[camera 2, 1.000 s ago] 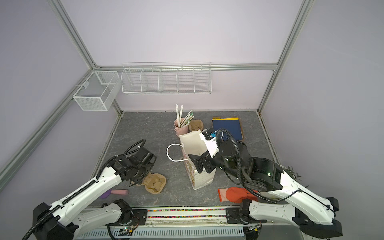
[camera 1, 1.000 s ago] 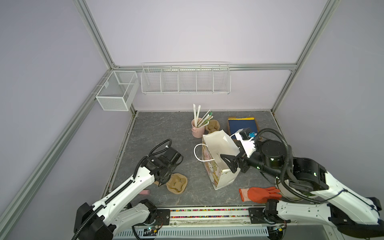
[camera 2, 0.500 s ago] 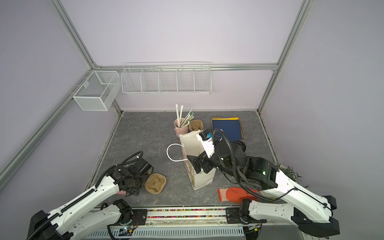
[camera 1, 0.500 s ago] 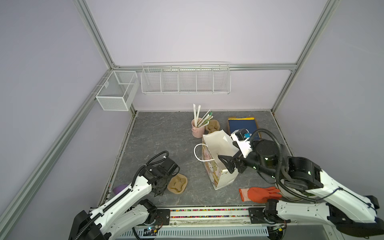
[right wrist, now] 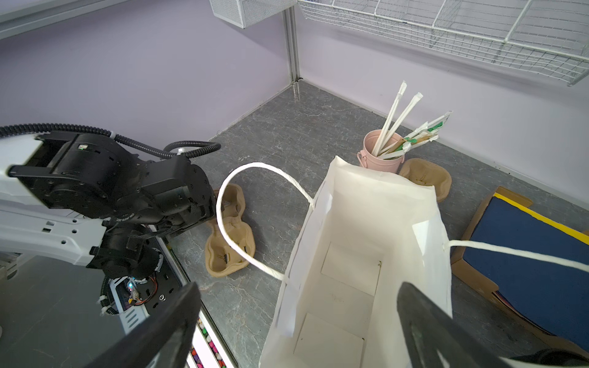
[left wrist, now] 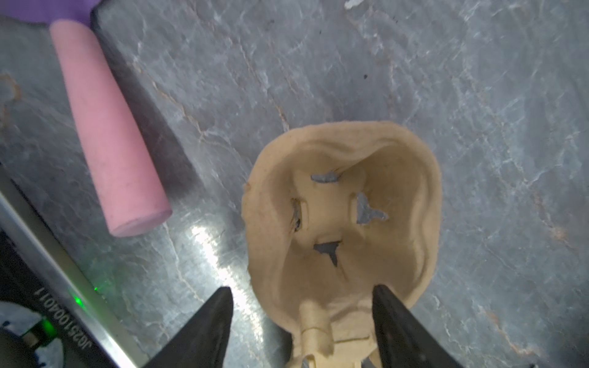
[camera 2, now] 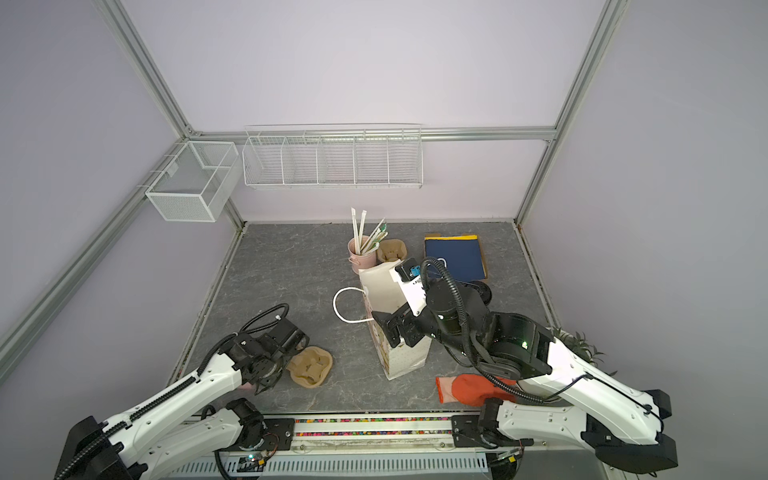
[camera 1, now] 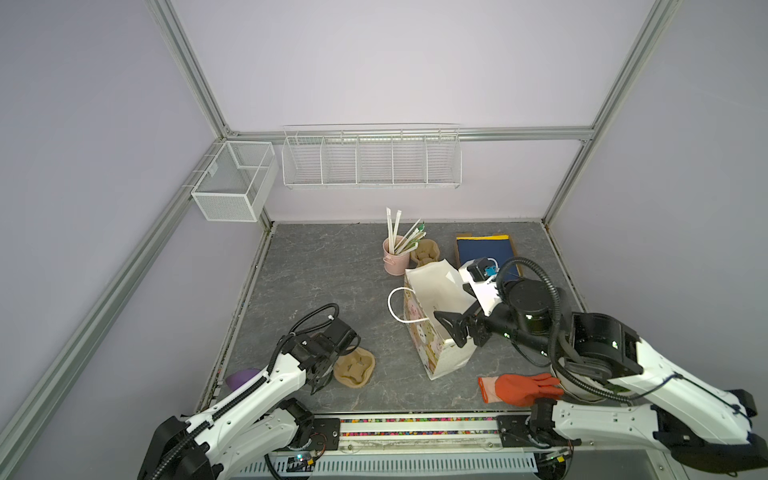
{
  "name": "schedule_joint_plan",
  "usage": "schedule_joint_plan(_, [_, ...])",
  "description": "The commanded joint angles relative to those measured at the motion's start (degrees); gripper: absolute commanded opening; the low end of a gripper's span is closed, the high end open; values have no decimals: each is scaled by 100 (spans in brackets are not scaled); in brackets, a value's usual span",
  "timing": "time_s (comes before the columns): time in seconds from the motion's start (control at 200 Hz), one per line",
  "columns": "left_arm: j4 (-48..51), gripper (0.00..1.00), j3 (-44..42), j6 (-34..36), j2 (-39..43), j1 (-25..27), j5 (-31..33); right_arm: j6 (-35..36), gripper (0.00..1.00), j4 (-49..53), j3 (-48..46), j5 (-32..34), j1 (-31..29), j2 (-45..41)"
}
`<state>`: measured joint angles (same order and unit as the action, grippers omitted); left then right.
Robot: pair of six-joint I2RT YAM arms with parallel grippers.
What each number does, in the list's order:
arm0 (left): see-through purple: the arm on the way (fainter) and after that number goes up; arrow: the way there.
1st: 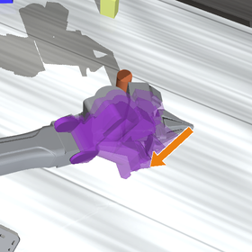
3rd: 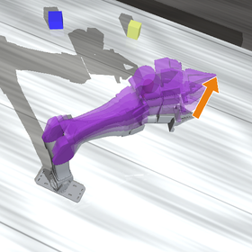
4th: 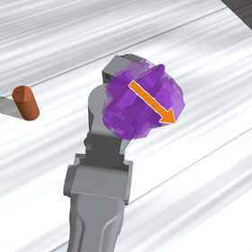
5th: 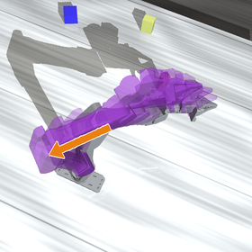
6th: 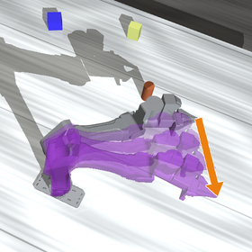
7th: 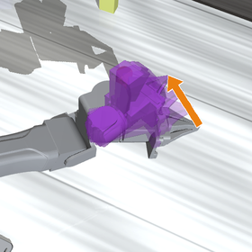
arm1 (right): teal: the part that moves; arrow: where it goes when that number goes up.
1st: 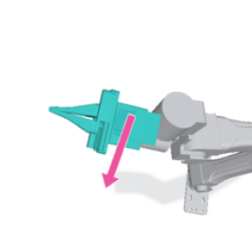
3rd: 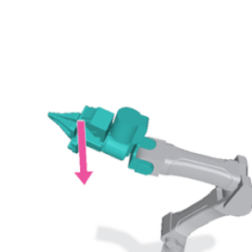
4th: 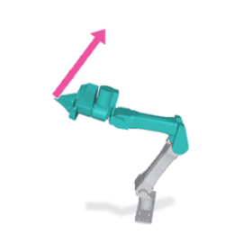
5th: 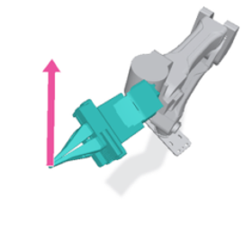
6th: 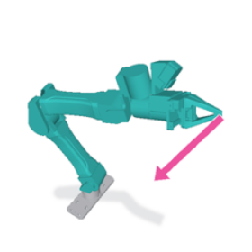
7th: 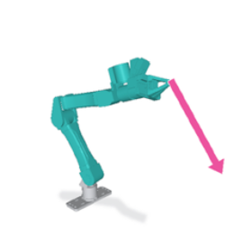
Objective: Pack the takeout coffee
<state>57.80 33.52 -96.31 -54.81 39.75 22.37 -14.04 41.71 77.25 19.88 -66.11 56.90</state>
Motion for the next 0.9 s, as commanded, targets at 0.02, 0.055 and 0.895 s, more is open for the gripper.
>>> schedule_joint_plan(0.02, [-203, 70, 45, 282, -98, -67, 460, 140, 98, -124, -31, -2, -10, -45])
schedule_joint_plan(0.055, [-220, 70, 58, 290, -136, -89, 417, 145, 98, -118, -33, -5, -9, -52])
schedule_joint_plan(0.895, [-5, 68, -352, -322, 105, -81, -629, 161, 98, -178, -88, 16, -13, -74])
